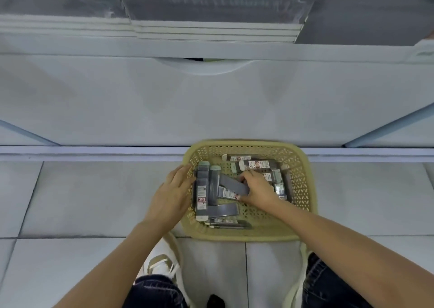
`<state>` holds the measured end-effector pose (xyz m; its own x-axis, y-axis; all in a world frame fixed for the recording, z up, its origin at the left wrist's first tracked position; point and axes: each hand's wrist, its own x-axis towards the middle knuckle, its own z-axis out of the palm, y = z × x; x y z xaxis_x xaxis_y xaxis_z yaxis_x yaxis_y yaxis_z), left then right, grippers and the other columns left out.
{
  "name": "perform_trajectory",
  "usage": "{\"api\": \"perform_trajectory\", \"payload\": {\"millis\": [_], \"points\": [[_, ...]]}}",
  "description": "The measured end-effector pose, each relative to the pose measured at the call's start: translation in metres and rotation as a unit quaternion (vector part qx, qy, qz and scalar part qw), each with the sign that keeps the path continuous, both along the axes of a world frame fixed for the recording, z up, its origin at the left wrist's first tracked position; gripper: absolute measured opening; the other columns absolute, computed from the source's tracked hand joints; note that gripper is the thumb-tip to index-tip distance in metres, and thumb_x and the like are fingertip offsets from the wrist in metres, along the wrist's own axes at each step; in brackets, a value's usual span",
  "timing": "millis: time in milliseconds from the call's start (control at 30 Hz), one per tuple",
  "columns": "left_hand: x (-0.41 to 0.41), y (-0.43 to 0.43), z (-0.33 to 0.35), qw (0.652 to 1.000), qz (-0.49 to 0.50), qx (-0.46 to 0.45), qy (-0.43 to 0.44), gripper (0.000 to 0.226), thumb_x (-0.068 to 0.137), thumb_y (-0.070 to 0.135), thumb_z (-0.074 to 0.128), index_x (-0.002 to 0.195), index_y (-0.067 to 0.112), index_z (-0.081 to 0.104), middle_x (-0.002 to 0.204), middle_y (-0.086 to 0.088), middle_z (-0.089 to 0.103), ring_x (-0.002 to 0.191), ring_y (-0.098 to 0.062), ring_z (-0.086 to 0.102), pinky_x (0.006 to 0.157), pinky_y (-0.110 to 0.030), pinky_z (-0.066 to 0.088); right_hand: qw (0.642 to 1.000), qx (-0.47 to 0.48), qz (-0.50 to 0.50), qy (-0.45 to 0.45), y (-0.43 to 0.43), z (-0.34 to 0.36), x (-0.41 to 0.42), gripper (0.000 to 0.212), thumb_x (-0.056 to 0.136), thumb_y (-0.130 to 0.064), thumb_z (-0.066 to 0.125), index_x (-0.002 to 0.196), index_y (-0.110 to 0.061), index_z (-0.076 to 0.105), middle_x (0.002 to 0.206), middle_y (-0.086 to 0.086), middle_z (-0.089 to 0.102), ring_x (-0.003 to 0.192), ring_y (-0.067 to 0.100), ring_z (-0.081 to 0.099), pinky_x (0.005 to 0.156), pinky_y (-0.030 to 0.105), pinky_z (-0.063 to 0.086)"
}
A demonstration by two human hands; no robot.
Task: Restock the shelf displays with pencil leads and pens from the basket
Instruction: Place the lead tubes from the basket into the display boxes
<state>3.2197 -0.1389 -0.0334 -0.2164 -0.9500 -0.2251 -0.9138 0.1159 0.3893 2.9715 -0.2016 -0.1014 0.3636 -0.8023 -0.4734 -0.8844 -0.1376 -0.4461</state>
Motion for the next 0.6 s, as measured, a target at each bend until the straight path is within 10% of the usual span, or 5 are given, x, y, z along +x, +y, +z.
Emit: {"api": "perform_trajectory", "payload": {"millis": [167, 333, 500, 600], "points": [[-0.012, -0.006, 0.002, 0.999, 0.004, -0.043, -0.020, 0.036, 0.088, 0.008, 0.062, 0.124, 0.007, 0.062, 0.145, -0.014, 0.045, 0.136, -0.033, 0.038, 0.109, -0.044, 0.032, 0.993, 0.075, -0.056, -0.078, -0.010, 0.024, -0.027, 0.047, 0.070, -0.017, 0.085, 0.110, -0.015, 0.061, 0.102, -0.007, 0.057, 0.095, 0.010, 0.055, 0.068, 0.011, 0.039], [-0.052, -0.018, 0.007, 0.995, -0.075, 0.024, 0.055, 0.056, 0.093, 0.030, 0.060, 0.144, 0.013, 0.044, 0.151, -0.006, 0.040, 0.140, -0.023, 0.034, 0.115, -0.033, 0.024, 0.980, 0.133, -0.013, -0.150, -0.019, 0.060, -0.035, 0.044, 0.070, -0.027, 0.085, 0.109, -0.024, 0.066, 0.100, -0.018, 0.061, 0.095, 0.001, 0.058, 0.080, 0.013, 0.044], [-0.078, -0.015, 0.005, 0.981, -0.037, 0.158, 0.107, 0.029, 0.097, 0.030, 0.056, 0.122, 0.017, 0.061, 0.104, -0.004, 0.071, 0.095, -0.022, 0.066, 0.084, -0.040, 0.051, 0.952, 0.218, 0.032, -0.215, -0.019, 0.083, -0.025, 0.017, 0.084, -0.035, 0.073, 0.099, -0.027, 0.074, 0.084, -0.016, 0.070, 0.071, -0.005, 0.060, 0.064, 0.013, 0.046], [-0.072, -0.012, 0.004, 0.916, 0.079, 0.265, 0.289, 0.018, 0.098, 0.018, 0.054, 0.108, 0.004, 0.062, 0.088, -0.007, 0.075, 0.077, -0.019, 0.071, 0.076, -0.037, 0.058, 0.947, 0.196, -0.011, -0.254, -0.019, 0.081, -0.024, 0.011, 0.092, -0.034, 0.063, 0.095, -0.028, 0.072, 0.079, -0.012, 0.069, 0.064, -0.001, 0.060, 0.060, 0.016, 0.046]]}}
